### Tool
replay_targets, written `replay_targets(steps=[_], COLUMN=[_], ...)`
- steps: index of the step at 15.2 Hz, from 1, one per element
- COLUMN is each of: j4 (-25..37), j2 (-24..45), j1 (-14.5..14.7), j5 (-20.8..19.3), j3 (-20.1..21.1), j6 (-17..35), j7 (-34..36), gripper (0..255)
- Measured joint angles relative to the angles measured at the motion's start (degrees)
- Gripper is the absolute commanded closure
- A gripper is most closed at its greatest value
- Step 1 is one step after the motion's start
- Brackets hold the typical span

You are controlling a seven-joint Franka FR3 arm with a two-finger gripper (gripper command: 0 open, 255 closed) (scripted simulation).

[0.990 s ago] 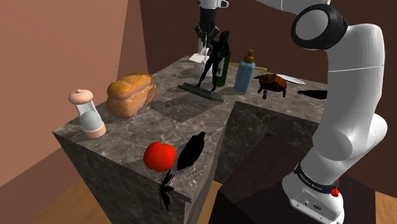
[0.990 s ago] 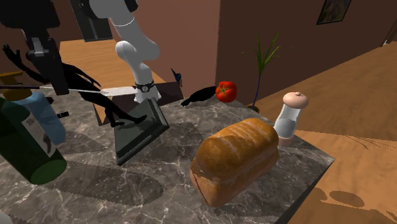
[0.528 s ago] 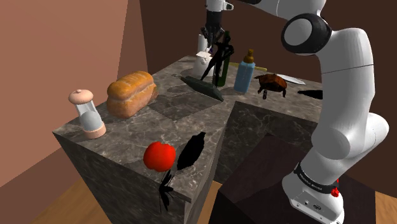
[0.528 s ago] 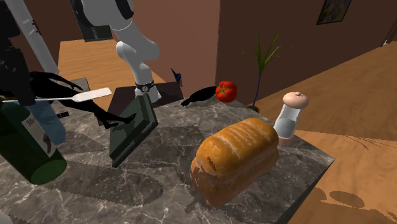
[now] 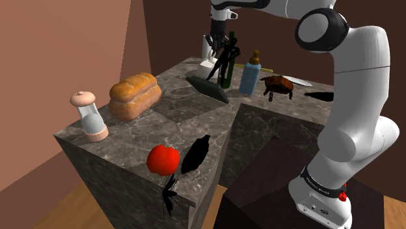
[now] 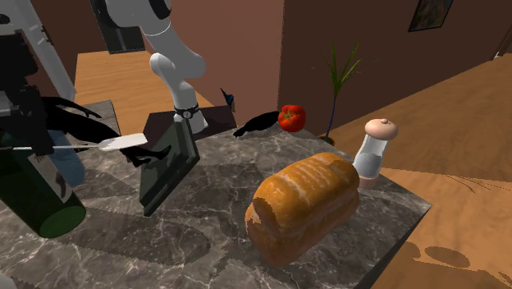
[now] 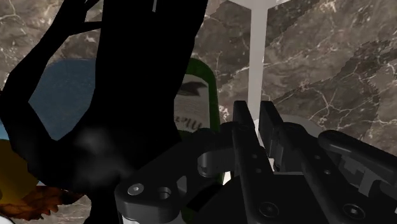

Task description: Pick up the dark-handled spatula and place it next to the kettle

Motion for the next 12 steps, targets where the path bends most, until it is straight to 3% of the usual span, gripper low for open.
replay_targets(steps=[12], j4=[-11.6], j2=[-1.85], j1=[-1.52], j5=[0.13], j3=[0.01], j6=[10.41], j7=[0.94], gripper=[255])
